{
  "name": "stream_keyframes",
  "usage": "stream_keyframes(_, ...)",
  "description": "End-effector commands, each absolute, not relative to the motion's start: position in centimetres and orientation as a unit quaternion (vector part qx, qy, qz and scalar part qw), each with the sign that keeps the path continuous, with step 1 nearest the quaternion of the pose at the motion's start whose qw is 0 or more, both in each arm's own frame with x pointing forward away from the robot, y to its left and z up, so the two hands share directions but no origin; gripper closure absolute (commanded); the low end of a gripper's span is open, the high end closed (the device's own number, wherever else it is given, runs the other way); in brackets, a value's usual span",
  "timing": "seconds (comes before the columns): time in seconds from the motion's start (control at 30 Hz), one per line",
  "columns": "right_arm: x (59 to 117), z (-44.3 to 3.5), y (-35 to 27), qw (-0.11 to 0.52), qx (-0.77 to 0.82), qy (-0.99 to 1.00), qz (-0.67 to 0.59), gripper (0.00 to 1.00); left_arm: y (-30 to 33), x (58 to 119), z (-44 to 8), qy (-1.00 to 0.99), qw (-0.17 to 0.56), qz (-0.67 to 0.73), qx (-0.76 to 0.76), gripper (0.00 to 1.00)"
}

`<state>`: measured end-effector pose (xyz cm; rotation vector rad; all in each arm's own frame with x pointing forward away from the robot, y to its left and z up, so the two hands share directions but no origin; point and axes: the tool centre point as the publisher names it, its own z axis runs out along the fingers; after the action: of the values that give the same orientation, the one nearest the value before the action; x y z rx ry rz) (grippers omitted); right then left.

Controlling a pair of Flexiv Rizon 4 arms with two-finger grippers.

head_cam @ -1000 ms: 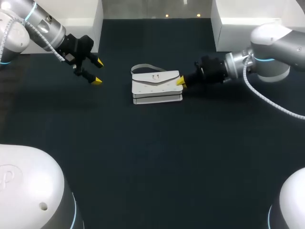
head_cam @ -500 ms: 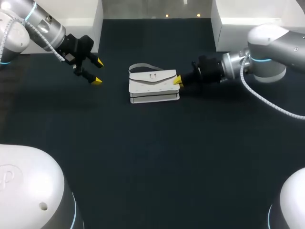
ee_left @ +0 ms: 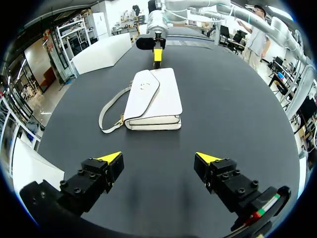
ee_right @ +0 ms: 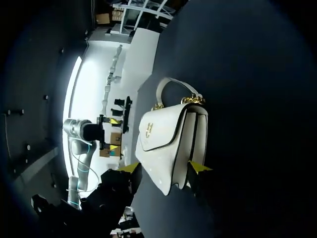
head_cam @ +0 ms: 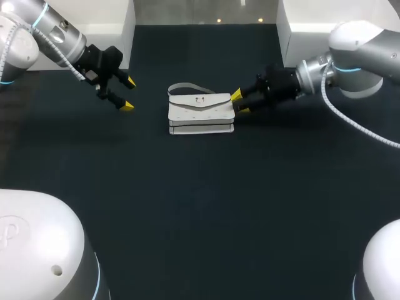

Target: Pick up the bag, open it, inspect its contents, close it, and place it on the opposite side

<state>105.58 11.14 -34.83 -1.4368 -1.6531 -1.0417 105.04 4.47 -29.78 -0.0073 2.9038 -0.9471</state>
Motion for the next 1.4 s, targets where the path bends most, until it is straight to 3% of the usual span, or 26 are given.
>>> stream_keyframes(0.03,103.4,-30.4,10.5,0.265,-0.564,-0.693,-0.363,0.0,4.5,105.1,-29.9,0.949,0.045,-0.311,-0.002,0.0)
stream_keyframes(0.23,101.7,-27.2,11.1,0.143,-0.51,-0.787,-0.316,0.0,4.5,105.1,-29.9,0.949,0.045,-0.311,-0.002,0.0)
stream_keyframes(0.57,100.4,-25.6,12.1,0.007,-0.438,-0.863,-0.251,0.0,4.5,105.1,-29.9,0.949,0.045,-0.311,-0.002,0.0)
stream_keyframes(0.77,100.3,-25.5,13.0,-0.083,-0.415,-0.896,-0.139,0.0,4.5,105.1,-29.9,0.949,0.045,-0.311,-0.002,0.0)
stream_keyframes(1.2,100.5,-25.7,13.0,-0.078,-0.415,-0.9,-0.105,0.0,4.5,105.1,-29.9,0.949,0.045,-0.311,-0.002,0.0)
stream_keyframes(1.4,100.6,-25.5,13.3,-0.192,-0.297,-0.928,-0.114,0.0,4.1,105.2,-29.5,0.943,0.076,-0.322,0.024,0.0)
